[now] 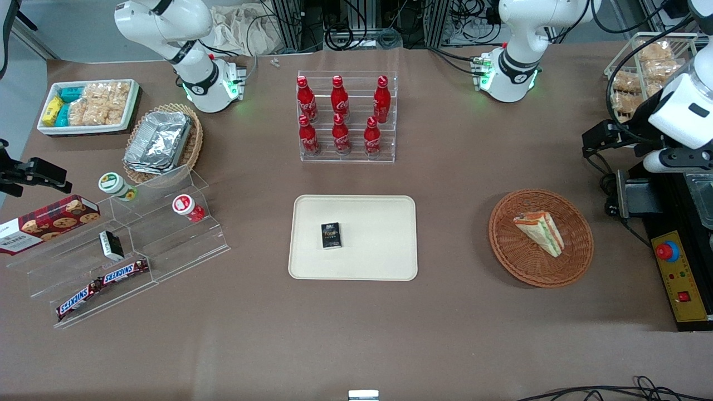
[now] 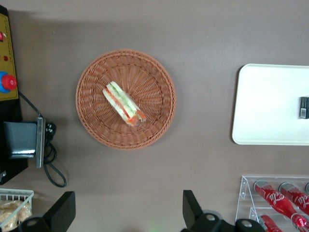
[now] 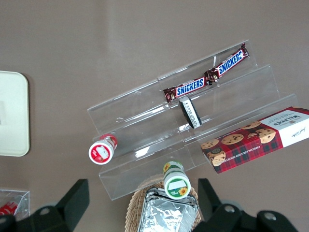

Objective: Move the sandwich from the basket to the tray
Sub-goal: 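Move the left gripper over the wicker basket above the sandwich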

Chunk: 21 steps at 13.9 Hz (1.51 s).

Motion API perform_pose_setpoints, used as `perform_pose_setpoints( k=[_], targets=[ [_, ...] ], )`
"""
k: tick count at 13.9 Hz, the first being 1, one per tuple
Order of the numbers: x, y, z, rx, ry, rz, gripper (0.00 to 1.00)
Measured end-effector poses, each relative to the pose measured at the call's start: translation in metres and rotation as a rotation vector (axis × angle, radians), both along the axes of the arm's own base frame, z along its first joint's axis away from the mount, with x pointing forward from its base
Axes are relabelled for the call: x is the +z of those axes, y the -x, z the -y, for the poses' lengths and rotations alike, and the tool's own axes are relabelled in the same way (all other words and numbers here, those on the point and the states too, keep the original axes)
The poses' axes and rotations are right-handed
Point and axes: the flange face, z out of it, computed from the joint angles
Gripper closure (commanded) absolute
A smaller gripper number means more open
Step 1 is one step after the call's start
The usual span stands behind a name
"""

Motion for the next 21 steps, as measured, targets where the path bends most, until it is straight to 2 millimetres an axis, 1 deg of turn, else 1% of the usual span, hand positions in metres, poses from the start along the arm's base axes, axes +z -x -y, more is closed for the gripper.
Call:
perform_pose_setpoints(
  k=[8, 11, 14, 15, 17, 21],
  targets=[
    [-0.002, 0.001, -0.002, 0.016, -0.002, -0.020, 0.00],
    [-0.005, 0.001, -0.005, 0.116, -0.004, -0.032, 0.00],
    [-0.013, -0.002, -0.005, 0.243, -0.009, -0.053, 0.00],
    [-0.019, -0.004, -0.006, 0.277, -0.012, -0.064, 0.00],
    [-0.036, -0.011, -0.006, 0.358, -0.020, -0.082, 0.00],
    [-0.088, -0.025, -0.008, 0.497, -0.025, -0.081, 0.00]
  ],
)
